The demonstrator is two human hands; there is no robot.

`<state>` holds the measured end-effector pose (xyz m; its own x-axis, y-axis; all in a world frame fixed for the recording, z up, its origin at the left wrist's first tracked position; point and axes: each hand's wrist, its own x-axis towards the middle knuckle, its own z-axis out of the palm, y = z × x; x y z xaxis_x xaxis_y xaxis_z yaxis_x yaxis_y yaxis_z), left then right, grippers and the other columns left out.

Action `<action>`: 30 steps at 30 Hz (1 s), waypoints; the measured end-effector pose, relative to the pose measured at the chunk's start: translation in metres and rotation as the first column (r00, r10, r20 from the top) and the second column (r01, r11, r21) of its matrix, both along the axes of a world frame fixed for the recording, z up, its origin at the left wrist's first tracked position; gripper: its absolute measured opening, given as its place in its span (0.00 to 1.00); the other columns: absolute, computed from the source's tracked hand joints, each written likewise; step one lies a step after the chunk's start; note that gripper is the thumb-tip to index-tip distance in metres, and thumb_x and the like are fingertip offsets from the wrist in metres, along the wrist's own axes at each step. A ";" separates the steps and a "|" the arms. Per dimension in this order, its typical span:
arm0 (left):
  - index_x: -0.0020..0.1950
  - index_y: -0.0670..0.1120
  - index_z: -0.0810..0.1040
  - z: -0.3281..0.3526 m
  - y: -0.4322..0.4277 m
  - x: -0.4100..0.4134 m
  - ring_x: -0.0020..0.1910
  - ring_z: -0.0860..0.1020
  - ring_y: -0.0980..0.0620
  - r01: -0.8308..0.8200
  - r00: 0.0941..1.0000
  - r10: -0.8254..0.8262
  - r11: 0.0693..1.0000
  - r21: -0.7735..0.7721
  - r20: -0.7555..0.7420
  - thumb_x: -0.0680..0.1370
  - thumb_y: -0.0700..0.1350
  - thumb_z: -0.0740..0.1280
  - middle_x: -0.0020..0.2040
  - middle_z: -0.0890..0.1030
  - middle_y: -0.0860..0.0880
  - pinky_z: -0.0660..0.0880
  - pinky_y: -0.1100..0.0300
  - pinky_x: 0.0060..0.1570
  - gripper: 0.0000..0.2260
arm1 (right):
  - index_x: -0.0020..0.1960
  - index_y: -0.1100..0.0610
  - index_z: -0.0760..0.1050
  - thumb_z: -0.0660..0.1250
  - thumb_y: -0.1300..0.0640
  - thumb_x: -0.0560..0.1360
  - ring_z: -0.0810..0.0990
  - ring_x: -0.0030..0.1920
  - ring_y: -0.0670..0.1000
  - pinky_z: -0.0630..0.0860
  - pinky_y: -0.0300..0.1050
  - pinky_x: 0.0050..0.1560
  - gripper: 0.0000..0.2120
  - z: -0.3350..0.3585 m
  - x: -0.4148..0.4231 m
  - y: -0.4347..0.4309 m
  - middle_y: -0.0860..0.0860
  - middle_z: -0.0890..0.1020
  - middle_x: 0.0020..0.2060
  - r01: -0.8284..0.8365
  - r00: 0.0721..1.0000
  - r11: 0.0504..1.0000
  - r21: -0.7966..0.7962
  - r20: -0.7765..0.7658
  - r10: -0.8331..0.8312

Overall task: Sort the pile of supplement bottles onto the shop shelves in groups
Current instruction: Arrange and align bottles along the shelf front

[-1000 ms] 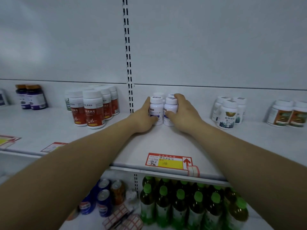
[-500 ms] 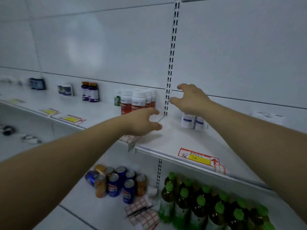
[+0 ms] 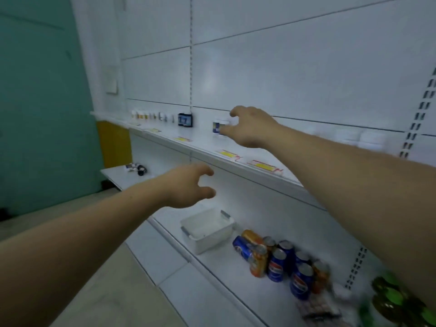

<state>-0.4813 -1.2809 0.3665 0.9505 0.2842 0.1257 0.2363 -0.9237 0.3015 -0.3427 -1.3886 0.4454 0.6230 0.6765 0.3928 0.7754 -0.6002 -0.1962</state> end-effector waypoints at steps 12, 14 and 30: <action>0.72 0.52 0.65 -0.063 0.213 -0.055 0.66 0.70 0.50 -0.207 0.969 0.195 0.976 -0.066 -0.152 0.77 0.56 0.65 0.72 0.67 0.50 0.68 0.53 0.66 0.25 | 0.75 0.53 0.61 0.60 0.39 0.77 0.68 0.69 0.57 0.67 0.49 0.63 0.31 -0.071 -0.061 0.265 0.54 0.65 0.73 -0.272 0.952 0.958 -0.091 -0.173 0.254; 0.72 0.52 0.65 -0.075 0.238 -0.050 0.65 0.72 0.51 -0.238 0.963 0.221 0.966 -0.101 -0.157 0.77 0.56 0.65 0.72 0.67 0.51 0.69 0.54 0.65 0.25 | 0.73 0.54 0.63 0.60 0.40 0.77 0.70 0.67 0.57 0.68 0.50 0.62 0.29 -0.092 -0.049 0.291 0.55 0.68 0.71 -0.278 0.947 0.954 -0.117 -0.199 0.251; 0.73 0.50 0.65 -0.148 0.532 0.089 0.68 0.68 0.50 -0.332 0.918 0.264 0.920 -0.207 -0.297 0.79 0.54 0.64 0.73 0.65 0.49 0.64 0.64 0.59 0.24 | 0.77 0.55 0.56 0.63 0.43 0.76 0.69 0.68 0.57 0.67 0.45 0.62 0.35 -0.225 0.141 0.563 0.53 0.68 0.72 -0.186 0.876 0.957 -0.224 -0.478 0.059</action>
<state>-0.3926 -0.7488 0.2186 0.8055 0.5487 -0.2237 0.5891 -0.7007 0.4025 -0.2017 -0.8258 0.2205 0.5943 0.7959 -0.1158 0.7044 -0.5846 -0.4026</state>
